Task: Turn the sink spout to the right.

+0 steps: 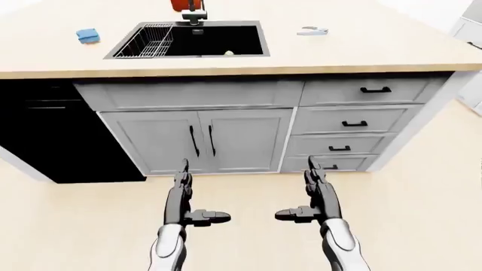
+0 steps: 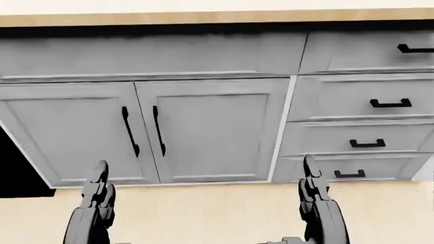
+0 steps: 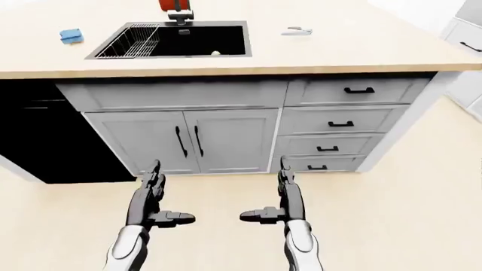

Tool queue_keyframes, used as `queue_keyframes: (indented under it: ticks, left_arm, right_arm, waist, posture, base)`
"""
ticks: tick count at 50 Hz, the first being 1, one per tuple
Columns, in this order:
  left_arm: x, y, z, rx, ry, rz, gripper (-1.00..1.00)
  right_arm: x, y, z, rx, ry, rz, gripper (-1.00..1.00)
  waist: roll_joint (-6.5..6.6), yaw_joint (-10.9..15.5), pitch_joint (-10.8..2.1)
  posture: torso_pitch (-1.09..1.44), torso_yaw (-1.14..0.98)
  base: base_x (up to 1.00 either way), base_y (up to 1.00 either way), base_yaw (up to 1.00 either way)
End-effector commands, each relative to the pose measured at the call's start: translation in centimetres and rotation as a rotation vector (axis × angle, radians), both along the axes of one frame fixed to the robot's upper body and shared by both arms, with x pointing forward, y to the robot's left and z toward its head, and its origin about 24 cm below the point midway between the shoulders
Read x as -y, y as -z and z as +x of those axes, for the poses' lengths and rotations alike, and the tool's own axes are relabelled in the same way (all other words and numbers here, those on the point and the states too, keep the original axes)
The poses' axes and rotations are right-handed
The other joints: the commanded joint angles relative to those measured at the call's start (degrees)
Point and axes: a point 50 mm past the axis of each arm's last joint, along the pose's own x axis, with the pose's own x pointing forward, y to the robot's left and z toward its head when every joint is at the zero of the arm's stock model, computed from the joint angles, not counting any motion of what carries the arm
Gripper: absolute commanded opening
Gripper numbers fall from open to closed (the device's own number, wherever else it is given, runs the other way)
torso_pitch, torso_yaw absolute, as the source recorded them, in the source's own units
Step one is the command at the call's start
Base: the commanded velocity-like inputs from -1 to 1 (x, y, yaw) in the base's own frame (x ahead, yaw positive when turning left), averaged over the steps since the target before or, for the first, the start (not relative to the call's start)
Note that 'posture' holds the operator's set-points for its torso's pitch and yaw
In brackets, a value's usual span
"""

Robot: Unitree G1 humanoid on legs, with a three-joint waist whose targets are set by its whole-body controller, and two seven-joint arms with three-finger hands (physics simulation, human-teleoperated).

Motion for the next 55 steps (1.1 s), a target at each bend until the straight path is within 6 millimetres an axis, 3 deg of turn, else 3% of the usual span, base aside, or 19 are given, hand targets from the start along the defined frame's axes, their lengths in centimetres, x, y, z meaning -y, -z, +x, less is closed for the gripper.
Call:
queue_keyframes:
  ticks: [1, 3, 4, 5, 7, 8, 21, 22, 24, 27, 29, 33, 35, 36, 37, 38, 41, 51, 55]
  left_arm:
    - [0.0, -3.3, 0.9, 0.174, 0.007, 0.002, 1.00]
    - [0.0, -3.4, 0.8, 0.176, 0.006, 0.002, 1.00]
    - [0.0, -3.4, 0.8, 0.177, 0.006, 0.002, 1.00]
    - [0.0, -3.5, 0.8, 0.178, 0.006, 0.002, 1.00]
    - [0.1, -3.5, 0.7, 0.180, 0.007, 0.003, 1.00]
    - [0.0, -3.5, 0.7, 0.180, 0.006, 0.002, 1.00]
    - [-0.2, -3.7, 0.6, 0.192, -0.003, 0.001, 1.00]
    - [-0.2, -3.8, 0.7, 0.193, -0.004, 0.001, 1.00]
    - [-0.3, -3.8, 0.6, 0.194, -0.006, 0.001, 1.00]
    - [-0.3, -3.9, 0.6, 0.194, -0.005, 0.001, 1.00]
    - [-0.3, -3.9, 0.6, 0.195, -0.006, 0.001, 1.00]
    - [-0.3, -3.9, 0.6, 0.195, -0.006, 0.000, 1.00]
    - [-0.3, -3.9, 0.5, 0.195, -0.006, 0.000, 1.00]
    - [-0.3, -3.9, 0.5, 0.195, -0.006, 0.000, 1.00]
    - [-0.3, -4.0, 0.5, 0.195, -0.006, 0.000, 1.00]
    - [-0.3, -4.0, 0.5, 0.196, -0.006, 0.000, 1.00]
    - [-0.2, -4.0, 0.5, 0.197, -0.006, 0.002, 1.00]
    - [-0.3, -4.0, 0.5, 0.197, -0.008, 0.002, 1.00]
    - [0.4, -3.9, 1.3, 0.190, 0.050, 0.011, 1.00]
  right_arm:
    - [-0.1, -3.2, 0.9, 0.168, -0.009, -0.006, 1.00]
    - [-0.1, -3.3, 0.8, 0.168, -0.009, -0.006, 1.00]
    - [-0.1, -3.5, 0.8, 0.168, -0.009, -0.007, 1.00]
    - [-0.1, -3.6, 0.8, 0.169, -0.009, -0.007, 1.00]
    - [-0.1, -3.3, 0.7, 0.168, -0.008, -0.007, 1.00]
    - [-0.1, -3.2, 0.7, 0.167, -0.008, -0.007, 1.00]
    - [-0.2, -4.2, 0.5, 0.182, -0.012, -0.026, 1.00]
    - [-0.2, -4.4, 0.5, 0.180, -0.012, -0.028, 1.00]
    - [-0.1, -4.4, 0.5, 0.180, -0.010, -0.031, 1.00]
    - [-0.2, -4.4, 0.5, 0.179, -0.012, -0.035, 1.00]
    - [-0.2, -4.3, 0.5, 0.177, -0.013, -0.039, 1.00]
    - [-0.2, -4.5, 0.4, 0.184, -0.014, -0.033, 1.00]
    - [-0.2, -4.4, 0.4, 0.184, -0.014, -0.034, 1.00]
    - [-0.1, -4.1, 0.4, 0.184, -0.013, -0.033, 1.00]
    - [-0.2, -4.1, 0.4, 0.183, -0.014, -0.033, 1.00]
    - [-0.2, -4.4, 0.5, 0.184, -0.015, -0.033, 1.00]
    - [-0.2, -4.5, 0.4, 0.185, -0.015, -0.031, 1.00]
    - [-0.2, -3.7, 0.4, 0.184, -0.019, -0.027, 1.00]
    - [0.1, -5.8, 1.2, 0.193, -0.012, -0.012, 1.00]
  waist:
    - [-0.45, -0.1, -0.05]
    - [-0.06, 0.4, -3.54]
    - [-0.07, 0.4, -2.98]
    - [-0.38, 0.4, -0.96]
    - [-0.43, 0.4, -3.93]
    - [-0.41, 0.4, -4.24]
    - [-0.15, 0.4, -4.94]
    - [0.12, 0.3, -5.96]
    - [-0.77, 0.0, -4.40]
    - [-3.65, -0.4, -3.92]
    - [-3.78, -0.5, -3.54]
    - [-2.44, -0.8, -2.34]
    - [2.34, -1.0, -2.46]
    - [7.14, -0.9, -3.14]
    - [7.73, -1.2, -3.21]
    - [5.40, 0.0, -1.86]
    - [3.65, 0.2, -2.83]
    - [-0.20, 1.2, -2.91]
    - [-3.97, 1.9, -3.27]
  posture:
    - [0.00, 0.00]
    - [0.00, 0.00]
    - [0.00, 0.00]
    - [0.00, 0.00]
    - [0.00, 0.00]
    - [0.00, 0.00]
    - [0.00, 0.00]
    - [0.00, 0.00]
    - [0.00, 0.00]
    - [0.00, 0.00]
    - [0.00, 0.00]
    - [0.00, 0.00]
    - [0.00, 0.00]
    - [0.00, 0.00]
    - [0.00, 0.00]
    - [0.00, 0.00]
    - [0.00, 0.00]
    - [0.00, 0.00]
    - [0.00, 0.00]
  base:
    - [0.00, 0.00, 0.00]
    - [0.00, 0.00, 0.00]
    - [0.00, 0.00, 0.00]
    - [0.00, 0.00, 0.00]
    - [0.00, 0.00, 0.00]
    - [0.00, 0.00, 0.00]
    - [0.00, 0.00, 0.00]
    - [0.00, 0.23, 0.00]
    - [0.00, 0.41, 0.00]
    - [0.00, 0.88, 0.00]
    - [0.00, 1.00, 0.00]
    - [0.00, 0.86, 0.00]
    - [0.00, 0.27, 0.00]
    - [0.00, 0.08, 0.00]
    - [0.00, 0.00, 0.00]
    - [0.00, 0.00, 0.00]
    - [0.00, 0.00, 0.00]
    - [0.00, 0.00, 0.00]
    - [0.00, 0.00, 0.00]
